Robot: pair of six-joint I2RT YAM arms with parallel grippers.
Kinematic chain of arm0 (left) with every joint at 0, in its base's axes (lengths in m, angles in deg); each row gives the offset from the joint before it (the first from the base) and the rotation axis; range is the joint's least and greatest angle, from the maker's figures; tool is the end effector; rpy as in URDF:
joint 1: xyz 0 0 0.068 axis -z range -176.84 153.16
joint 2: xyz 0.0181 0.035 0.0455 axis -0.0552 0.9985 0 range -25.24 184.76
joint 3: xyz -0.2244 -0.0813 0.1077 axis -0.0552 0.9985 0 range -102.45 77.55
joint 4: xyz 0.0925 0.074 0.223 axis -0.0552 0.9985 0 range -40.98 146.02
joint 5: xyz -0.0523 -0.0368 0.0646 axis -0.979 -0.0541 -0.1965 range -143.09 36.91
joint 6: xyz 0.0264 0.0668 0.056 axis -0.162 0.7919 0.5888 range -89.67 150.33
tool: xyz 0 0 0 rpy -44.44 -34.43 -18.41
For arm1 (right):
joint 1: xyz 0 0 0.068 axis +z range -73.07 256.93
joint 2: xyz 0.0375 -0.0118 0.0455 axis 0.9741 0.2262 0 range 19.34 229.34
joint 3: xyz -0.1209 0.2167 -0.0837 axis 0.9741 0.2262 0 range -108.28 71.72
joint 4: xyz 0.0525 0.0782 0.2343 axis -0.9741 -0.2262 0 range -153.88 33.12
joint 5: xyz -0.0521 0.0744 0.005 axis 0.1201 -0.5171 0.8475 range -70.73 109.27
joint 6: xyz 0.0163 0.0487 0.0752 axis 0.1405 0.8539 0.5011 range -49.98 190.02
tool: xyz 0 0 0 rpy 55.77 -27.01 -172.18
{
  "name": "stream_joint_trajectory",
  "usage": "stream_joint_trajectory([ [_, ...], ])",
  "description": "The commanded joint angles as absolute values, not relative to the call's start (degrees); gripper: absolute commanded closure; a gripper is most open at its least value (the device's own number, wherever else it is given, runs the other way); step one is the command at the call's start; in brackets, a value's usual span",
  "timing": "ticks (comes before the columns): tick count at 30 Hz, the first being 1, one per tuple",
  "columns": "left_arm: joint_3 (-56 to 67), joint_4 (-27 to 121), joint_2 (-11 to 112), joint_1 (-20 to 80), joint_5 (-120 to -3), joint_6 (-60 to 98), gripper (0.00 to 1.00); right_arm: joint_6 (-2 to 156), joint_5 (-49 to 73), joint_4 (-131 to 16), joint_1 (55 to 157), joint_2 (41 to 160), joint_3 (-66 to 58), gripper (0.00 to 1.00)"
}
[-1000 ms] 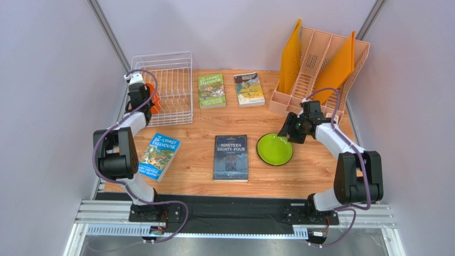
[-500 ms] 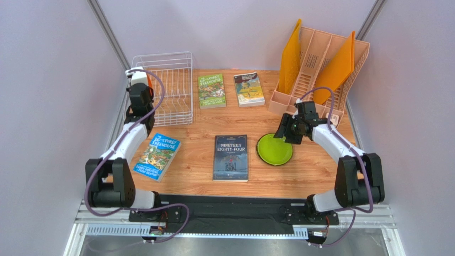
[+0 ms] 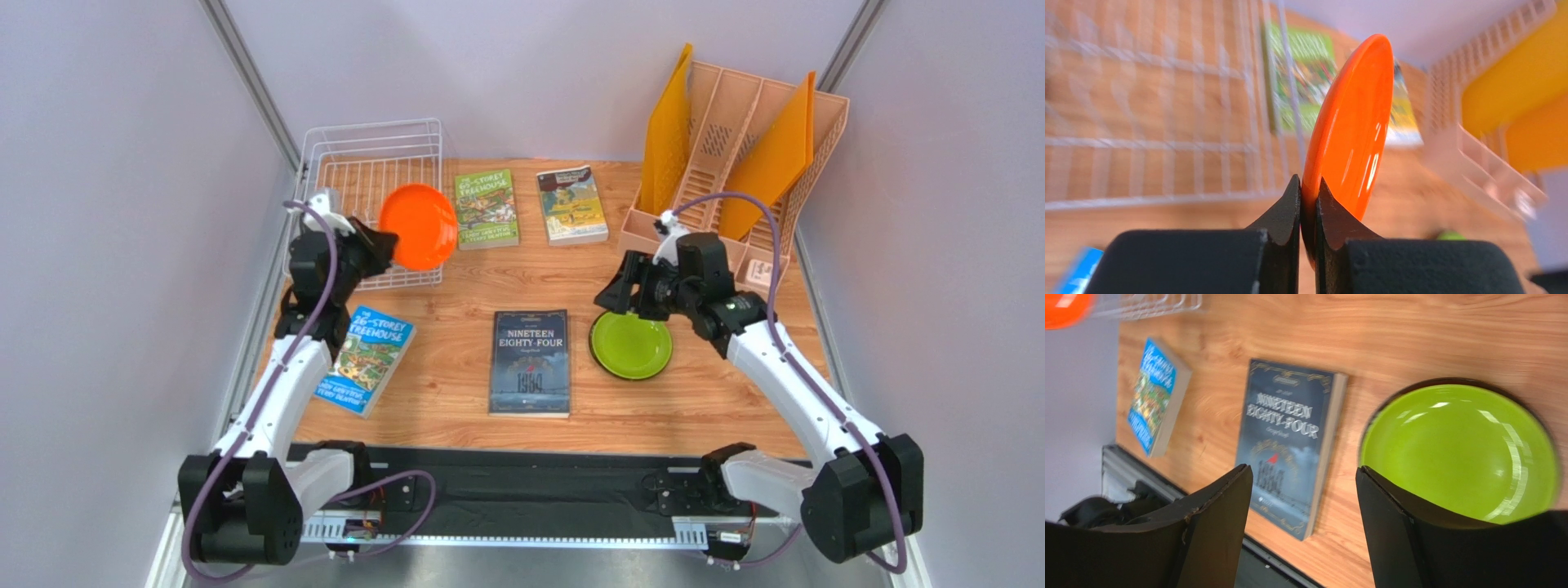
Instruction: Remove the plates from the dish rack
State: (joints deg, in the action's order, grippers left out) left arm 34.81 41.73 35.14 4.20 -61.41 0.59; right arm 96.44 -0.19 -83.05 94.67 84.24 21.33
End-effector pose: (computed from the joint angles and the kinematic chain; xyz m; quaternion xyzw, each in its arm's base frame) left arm 0.2896 -0.0170 0.2912 -0.1448 0.7536 -0.2232 0.6011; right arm 0.2491 0.1082 0.2430 -0.0026 0.8985 0.2969 0.3234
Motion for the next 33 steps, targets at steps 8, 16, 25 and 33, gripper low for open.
stream_joint_trajectory([
  [8, 44.3, 30.3, 33.9, 14.7, -79.9, -17.1, 1.00, 104.4, -3.0, -65.4, 106.3, 91.9, 20.6, 0.32],
  [16, 47.3, 29.5, 32.7, 18.8, -78.1, -17.9, 1.00, 105.5, -6.1, -57.8, 107.8, 97.7, 19.2, 0.32],
  [25, 47.4, 28.4, 35.5, 22.1, -76.3, -17.8, 1.00, 106.4, -8.5, -53.4, 108.2, 103.7, 15.8, 0.33],
  [33, 46.5, 26.2, 38.0, 24.8, -75.9, -17.6, 1.00, 108.0, -13.5, -50.2, 108.7, 110.0, 13.4, 0.81],
])
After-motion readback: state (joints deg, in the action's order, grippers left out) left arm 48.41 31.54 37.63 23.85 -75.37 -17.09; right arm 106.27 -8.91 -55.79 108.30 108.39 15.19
